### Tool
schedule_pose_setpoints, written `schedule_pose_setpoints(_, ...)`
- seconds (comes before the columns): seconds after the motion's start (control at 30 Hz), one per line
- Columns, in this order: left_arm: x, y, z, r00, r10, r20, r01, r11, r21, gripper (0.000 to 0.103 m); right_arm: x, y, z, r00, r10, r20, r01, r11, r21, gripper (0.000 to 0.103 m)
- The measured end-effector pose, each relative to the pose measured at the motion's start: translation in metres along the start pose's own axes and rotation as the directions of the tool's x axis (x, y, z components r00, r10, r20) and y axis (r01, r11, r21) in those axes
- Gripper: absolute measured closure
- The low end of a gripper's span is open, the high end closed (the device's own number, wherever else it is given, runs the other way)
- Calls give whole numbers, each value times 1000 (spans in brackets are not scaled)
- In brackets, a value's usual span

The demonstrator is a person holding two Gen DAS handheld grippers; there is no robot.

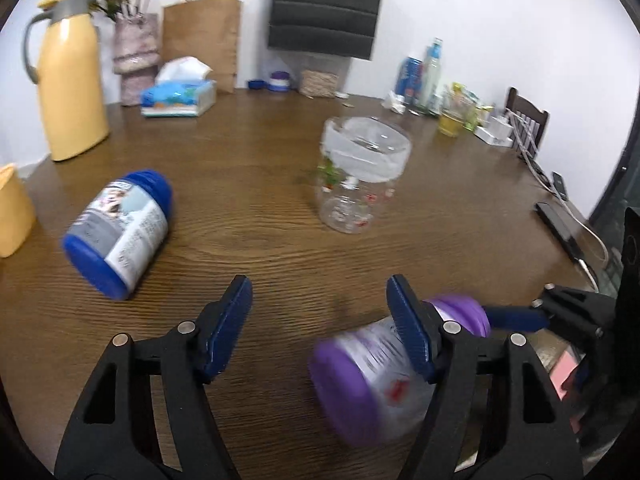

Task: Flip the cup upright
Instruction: 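Lift the purple-capped bottle with the right gripper while the left gripper grasps its body, then turn the bottle cap-up with the left gripper while the right gripper grasps its rim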

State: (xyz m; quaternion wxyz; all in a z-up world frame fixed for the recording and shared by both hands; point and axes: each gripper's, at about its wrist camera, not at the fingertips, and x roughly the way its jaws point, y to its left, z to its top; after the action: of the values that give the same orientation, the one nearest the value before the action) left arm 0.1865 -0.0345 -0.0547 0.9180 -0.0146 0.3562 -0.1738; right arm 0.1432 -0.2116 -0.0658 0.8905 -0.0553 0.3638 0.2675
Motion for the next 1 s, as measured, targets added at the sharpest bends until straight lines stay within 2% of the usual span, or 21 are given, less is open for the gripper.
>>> schedule_pose_setpoints(0.07,1,2,-2,1000,4,-5,-4,1000,-18,37,-3,-12,-1,1000,-25,17,24,998,58,30)
schedule_pose_setpoints(0.13,2,4,-3,1000,11,-7,-12,999,-39,37,-5,-19,-2,999,-10,32,6,994,106,30)
schedule_pose_setpoints(0.27,2,8,0,999,23,-22,-24,998,-51,34,-4,-21,1,998,-27,49,20,992,123,30)
schedule_pose_setpoints(0.33,-5,11,3,999,-23,-22,21,997,-70,29,-5,-21,1,998,-45,51,39,992,122,30)
schedule_pose_setpoints(0.4,-14,6,5,995,-103,-12,103,994,-47,24,-8,-24,0,997,-47,57,40,990,132,30)
schedule_pose_setpoints(0.47,-15,-12,3,977,-204,-68,208,977,49,18,-10,-30,-2,998,-51,47,43,988,150,30)
schedule_pose_setpoints(0.53,-6,-32,-2,963,-230,-138,248,959,140,18,-15,-41,-6,995,-94,39,86,980,178,30)
schedule_pose_setpoints(0.57,1,-40,-5,962,-215,-168,244,954,174,22,-18,-47,-8,993,-114,38,104,975,198,30)
schedule_pose_setpoints(0.63,21,-51,-11,961,-160,-227,212,951,225,43,-27,-58,-12,991,-126,47,111,964,242,30)
schedule_pose_setpoints(0.7,31,-55,-15,954,-158,-255,218,949,227,43,-35,-65,-15,990,-126,61,105,957,270,30)
schedule_pose_setpoints(0.8,29,-57,-12,960,-158,-232,211,952,223,43,-41,-66,-18,990,-123,68,100,956,275,30)
schedule_pose_setpoints(0.9,17,-52,-4,974,-169,-153,197,960,198,43,-43,-65,-17,991,-113,76,89,957,275,30)
schedule_pose_setpoints(1.0,1,-44,6,984,-167,-66,176,967,186,43,-51,-65,-9,989,-48,141,7,960,279,30)
